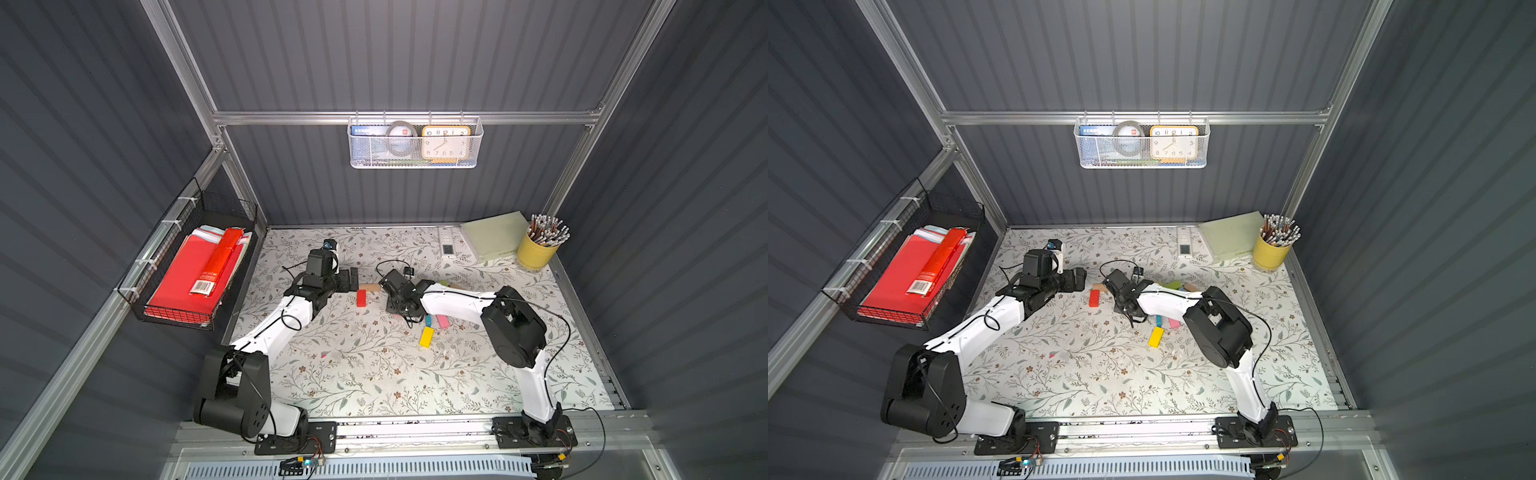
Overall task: Assemble the number 8 with building blocks
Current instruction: Assemble the building block at the center of the board.
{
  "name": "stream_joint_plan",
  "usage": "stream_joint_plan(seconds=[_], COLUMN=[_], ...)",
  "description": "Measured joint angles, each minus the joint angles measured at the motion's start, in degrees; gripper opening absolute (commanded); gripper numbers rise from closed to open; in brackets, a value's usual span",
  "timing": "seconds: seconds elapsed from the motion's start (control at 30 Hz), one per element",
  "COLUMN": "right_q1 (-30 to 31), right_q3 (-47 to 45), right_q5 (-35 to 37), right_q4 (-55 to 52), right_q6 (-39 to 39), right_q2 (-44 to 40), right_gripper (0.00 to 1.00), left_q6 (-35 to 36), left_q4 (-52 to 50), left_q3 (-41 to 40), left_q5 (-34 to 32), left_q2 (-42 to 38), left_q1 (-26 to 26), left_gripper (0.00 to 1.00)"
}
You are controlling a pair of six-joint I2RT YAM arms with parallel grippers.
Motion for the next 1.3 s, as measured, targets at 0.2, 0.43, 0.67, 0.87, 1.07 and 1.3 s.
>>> stream_joint_plan(seconds=[0.2, 0.43, 0.67, 0.87, 1.07, 1.3], right_q1=[0.5, 0.6, 0.6, 0.6, 0.5, 0.4], right_q3=[7.7, 11.7, 14.8, 15.9, 16.8, 16.9], right_q5=[-1.1, -1.8, -2.5, -2.9, -3.1, -3.2], right_q4=[-1.4, -3.3, -4.2, -4.1, -4.1, -4.0], right_q6=[-2.7, -5.3, -6.4, -6.5, -6.6, -6.6], right_q2=[5.0, 8.6, 10.5, 11.2, 11.8, 11.9], right_gripper=[0.08, 0.1, 0.13, 0.13, 0.15, 0.17], left_q6=[0.3, 0.4, 0.4, 0.4, 0.4, 0.4], left_q4=[0.0, 0.0, -0.1, -0.1, -0.1, -0.2], left_q3=[0.0, -0.1, -0.4, -0.4, -0.4, -0.4], left_q5=[0.0, 0.0, -0.4, -0.4, -0.4, -0.4], left_q2=[0.0, -0.1, -0.4, -0.4, -0.4, -0.4], left_q1=[0.0, 0.0, 0.0, 0.0, 0.0, 0.0], left_gripper=[1.0, 0.99, 0.99, 0.99, 0.99, 0.99])
